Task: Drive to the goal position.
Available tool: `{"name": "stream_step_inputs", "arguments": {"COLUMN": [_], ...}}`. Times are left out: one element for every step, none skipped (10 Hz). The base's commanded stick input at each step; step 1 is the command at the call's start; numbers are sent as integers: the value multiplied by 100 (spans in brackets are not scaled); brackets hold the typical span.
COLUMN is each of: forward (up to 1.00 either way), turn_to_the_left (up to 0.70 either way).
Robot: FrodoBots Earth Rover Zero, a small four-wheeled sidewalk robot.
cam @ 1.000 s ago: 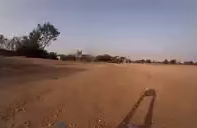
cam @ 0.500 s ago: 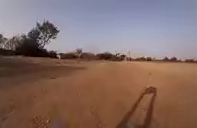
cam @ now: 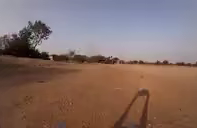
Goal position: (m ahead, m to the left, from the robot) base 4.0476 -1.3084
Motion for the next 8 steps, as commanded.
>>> {"name": "stream_step_inputs", "arguments": {"forward": [59, 59, 61, 66, 65, 64, 64, 64], "turn_to_the_left": [0, 0, 0, 0, 0, 0, 0, 0]}}
